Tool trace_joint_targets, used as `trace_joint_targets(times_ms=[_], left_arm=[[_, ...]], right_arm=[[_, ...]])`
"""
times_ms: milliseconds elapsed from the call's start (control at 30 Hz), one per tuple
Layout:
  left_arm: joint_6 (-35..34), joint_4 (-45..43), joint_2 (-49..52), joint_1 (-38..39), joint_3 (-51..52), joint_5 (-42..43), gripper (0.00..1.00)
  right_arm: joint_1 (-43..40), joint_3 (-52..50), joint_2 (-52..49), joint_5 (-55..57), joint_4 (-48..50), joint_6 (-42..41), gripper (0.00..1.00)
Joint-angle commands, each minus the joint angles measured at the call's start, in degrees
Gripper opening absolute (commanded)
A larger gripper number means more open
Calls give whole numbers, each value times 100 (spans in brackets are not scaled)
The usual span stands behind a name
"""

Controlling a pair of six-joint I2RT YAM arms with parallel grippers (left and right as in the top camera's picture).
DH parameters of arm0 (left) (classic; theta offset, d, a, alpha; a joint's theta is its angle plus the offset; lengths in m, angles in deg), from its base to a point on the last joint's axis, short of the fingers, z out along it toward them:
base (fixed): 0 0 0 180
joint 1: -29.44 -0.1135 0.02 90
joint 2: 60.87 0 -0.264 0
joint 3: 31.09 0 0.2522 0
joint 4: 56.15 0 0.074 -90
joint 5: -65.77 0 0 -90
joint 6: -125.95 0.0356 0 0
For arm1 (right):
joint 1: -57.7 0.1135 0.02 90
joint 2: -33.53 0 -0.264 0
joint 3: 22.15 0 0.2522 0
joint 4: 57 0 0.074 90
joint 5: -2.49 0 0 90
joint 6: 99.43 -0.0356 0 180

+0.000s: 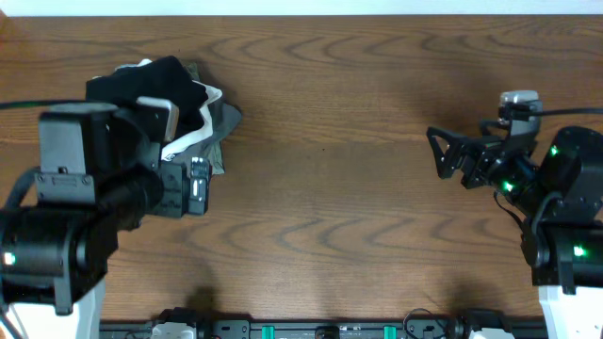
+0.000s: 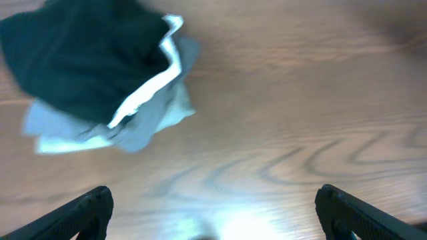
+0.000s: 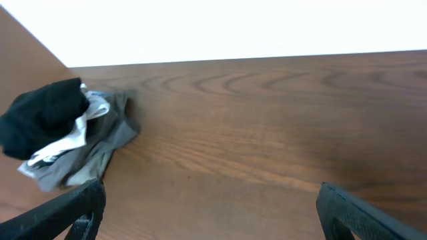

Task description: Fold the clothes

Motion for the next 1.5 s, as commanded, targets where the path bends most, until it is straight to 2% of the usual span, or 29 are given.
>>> trace_joint_targets(times_ms=[0,200,367,633,733,867,1000,1133,1467], left_arm=[[-293,55,-4,190,17,-887,98],[-293,55,42,190,17,-831,98],[-293,55,48,190,17,-831,98],[-293,57,48,190,17,-831,98],[-293,57,48,190,17,-831,98],[-293,57,48,190,17,-831,98],[-293,57,48,190,17,-831,98],[-293,57,48,190,17,-831,98],[-293,57,48,190,17,-831,98]], right_arm=[[63,90,129,319,-90,-13,99],[63,90,122,249,-581,-37,99],[63,90,122,-247,-1143,-35,99],[63,87,116,-7,-1755,-9,99],[63,87,199,560,-1622,17,99],[66,28,404,1093,-800,680,99],[96,-339,1067,1176,295,1641,99],[227,-929,2020,1176,518,2153,99],[612,-2997,4076,1478,732,2190,99]])
